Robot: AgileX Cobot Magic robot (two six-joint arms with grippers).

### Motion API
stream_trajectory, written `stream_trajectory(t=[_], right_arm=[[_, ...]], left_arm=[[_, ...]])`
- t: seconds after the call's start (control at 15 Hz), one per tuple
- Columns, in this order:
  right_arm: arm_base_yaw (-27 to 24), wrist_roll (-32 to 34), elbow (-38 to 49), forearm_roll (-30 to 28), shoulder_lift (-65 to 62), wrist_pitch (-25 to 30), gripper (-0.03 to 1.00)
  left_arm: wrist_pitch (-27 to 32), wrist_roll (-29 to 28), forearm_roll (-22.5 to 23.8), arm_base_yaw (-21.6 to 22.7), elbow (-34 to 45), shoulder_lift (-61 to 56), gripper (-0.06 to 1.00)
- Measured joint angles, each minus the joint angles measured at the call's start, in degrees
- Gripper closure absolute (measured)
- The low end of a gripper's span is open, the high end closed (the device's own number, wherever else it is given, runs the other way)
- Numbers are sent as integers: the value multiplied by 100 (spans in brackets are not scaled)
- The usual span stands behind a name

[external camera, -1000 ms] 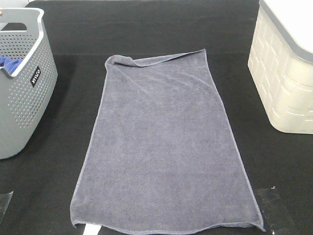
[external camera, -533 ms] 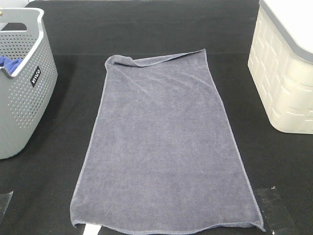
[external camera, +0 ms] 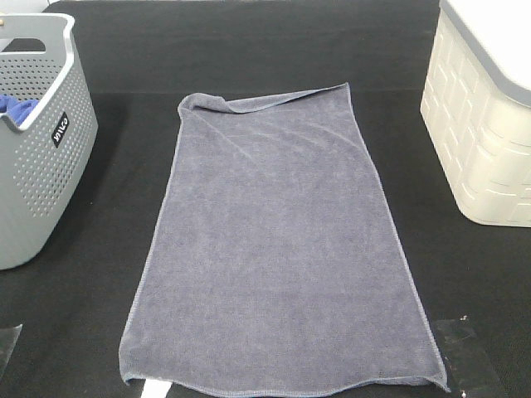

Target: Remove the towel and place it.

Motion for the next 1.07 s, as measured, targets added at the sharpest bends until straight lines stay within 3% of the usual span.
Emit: stream_trajectory(t=[0.27,0.4,0.6,0.73,1.07], right_arm=[[0,0,0,0,0,0,46],[-40,0,0,6,0,0,46],[-745,0,0,57,-34,0,46],[-1140,0,0,57,-321,0,46],[-1215,0,0,74,-1192,6,46]], left_arm=[[0,0,0,17,0,0,32],[0,0,0,309,0,-92,32],[6,0,6,882,0,-516,32],[6,0,11,951,0,-934,32],[17,0,17,963,0,-1392,32]])
